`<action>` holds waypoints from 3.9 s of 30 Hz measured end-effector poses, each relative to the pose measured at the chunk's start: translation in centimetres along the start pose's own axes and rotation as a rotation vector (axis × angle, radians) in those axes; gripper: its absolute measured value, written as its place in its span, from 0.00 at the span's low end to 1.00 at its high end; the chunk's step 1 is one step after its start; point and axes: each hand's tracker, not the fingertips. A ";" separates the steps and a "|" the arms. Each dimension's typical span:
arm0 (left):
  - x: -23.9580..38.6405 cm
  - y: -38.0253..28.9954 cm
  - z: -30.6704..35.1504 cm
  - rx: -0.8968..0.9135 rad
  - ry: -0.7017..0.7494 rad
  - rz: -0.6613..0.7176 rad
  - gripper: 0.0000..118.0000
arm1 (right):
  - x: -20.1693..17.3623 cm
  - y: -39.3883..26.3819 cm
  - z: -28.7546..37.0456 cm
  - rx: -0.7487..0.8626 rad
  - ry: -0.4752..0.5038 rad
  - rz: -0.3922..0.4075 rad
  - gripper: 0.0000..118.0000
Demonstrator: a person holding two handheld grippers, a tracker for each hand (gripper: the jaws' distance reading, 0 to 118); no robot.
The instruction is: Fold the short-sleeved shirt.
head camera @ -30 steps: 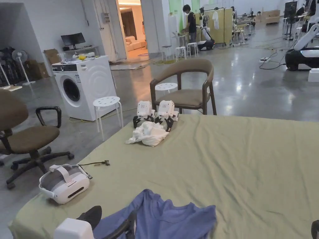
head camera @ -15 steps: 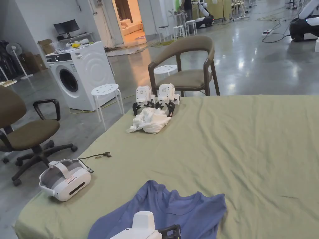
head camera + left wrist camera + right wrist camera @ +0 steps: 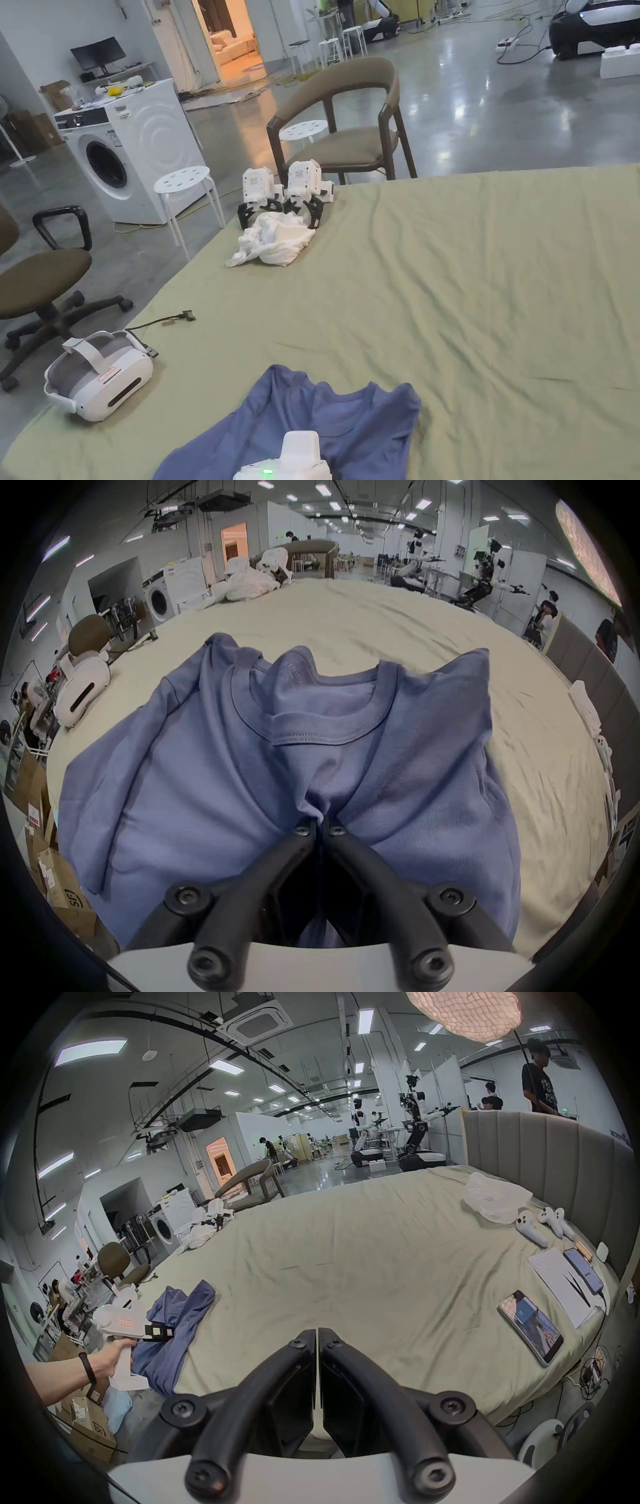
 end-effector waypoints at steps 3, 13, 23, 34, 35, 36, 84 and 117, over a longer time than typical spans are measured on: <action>-1.3 1.3 0.7 -0.026 -0.053 0.060 0.00 | 0.7 -0.2 0.9 0.016 -0.006 -0.011 0.00; 0.4 13.0 11.7 0.398 -0.119 0.181 0.00 | 3.9 -1.1 3.9 0.054 -0.055 -0.095 0.00; 24.3 19.1 13.3 0.468 -0.508 -0.169 0.00 | 6.3 -1.3 6.6 0.090 -0.149 -0.128 0.00; 45.6 -2.6 10.3 0.018 -0.908 -0.428 0.00 | 8.6 -3.2 8.5 0.048 -0.235 -0.153 0.00; 45.7 -4.7 10.4 -0.006 -0.922 -0.443 0.00 | 8.7 -3.5 8.5 0.044 -0.236 -0.154 0.00; 45.7 -6.7 10.5 -0.035 -0.936 -0.446 0.00 | 8.7 -3.7 8.5 0.039 -0.237 -0.155 0.00; 10.7 -7.5 38.5 0.883 -0.205 -0.212 0.00 | -1.6 3.7 10.0 0.318 0.016 0.155 0.00; 12.8 6.9 -4.6 0.011 -0.062 -0.148 0.01 | 6.4 -1.4 0.7 -0.107 -0.115 0.001 0.00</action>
